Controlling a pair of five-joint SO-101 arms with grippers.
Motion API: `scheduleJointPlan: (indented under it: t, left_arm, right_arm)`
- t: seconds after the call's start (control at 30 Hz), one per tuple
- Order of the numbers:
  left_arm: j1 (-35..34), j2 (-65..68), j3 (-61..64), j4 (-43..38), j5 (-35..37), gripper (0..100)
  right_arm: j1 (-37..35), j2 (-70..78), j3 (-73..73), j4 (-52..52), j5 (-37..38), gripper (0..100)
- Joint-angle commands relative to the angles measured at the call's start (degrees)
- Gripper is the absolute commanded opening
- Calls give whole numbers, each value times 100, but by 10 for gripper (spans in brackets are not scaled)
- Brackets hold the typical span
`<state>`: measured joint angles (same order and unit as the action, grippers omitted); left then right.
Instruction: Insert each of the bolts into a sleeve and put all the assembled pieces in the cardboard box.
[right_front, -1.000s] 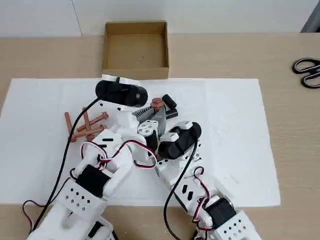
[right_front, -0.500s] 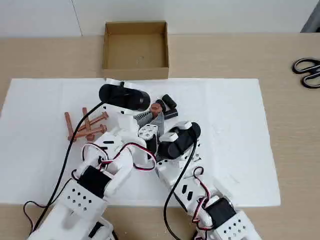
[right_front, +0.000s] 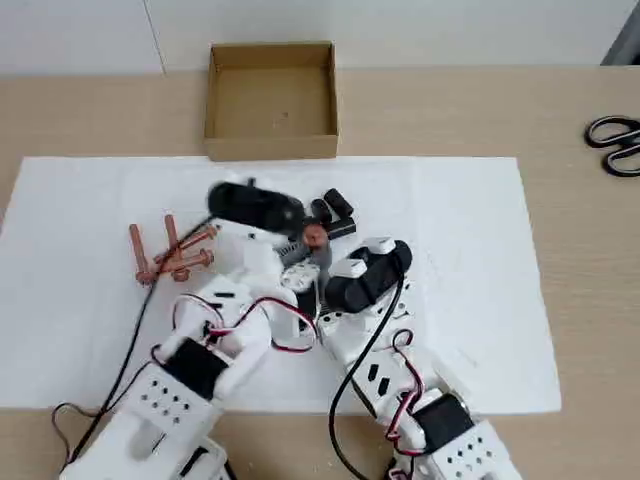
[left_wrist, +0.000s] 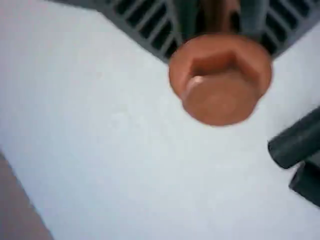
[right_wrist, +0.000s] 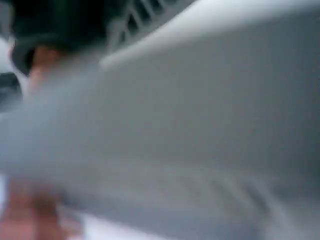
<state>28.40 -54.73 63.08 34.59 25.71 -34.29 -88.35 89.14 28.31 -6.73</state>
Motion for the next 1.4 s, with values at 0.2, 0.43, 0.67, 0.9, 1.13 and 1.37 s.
scheduleJointPlan:
  t: [0.2, 0.43, 0.67, 0.9, 1.13, 1.37]
  left_arm:
    - [88, -62, 22, 35, -589, 6]
    - [211, -35, 22, 343, -589, 6]
    - [202, -79, -22, 431, -580, 47]
    - [202, -79, -13, 457, -554, 236]
    - [176, -79, -602, 976, -554, 239]
    - [-290, -79, -1156, 1257, -563, 239]
  right_arm:
    - [145, -119, -105, -224, 18, 4]
    - [145, -119, -105, -224, 18, 4]
    - [145, -119, -105, -224, 18, 4]
    - [145, -119, -97, -198, 18, 4]
    - [145, -119, -97, -198, 18, 4]
    - [145, -119, -97, -198, 18, 4]
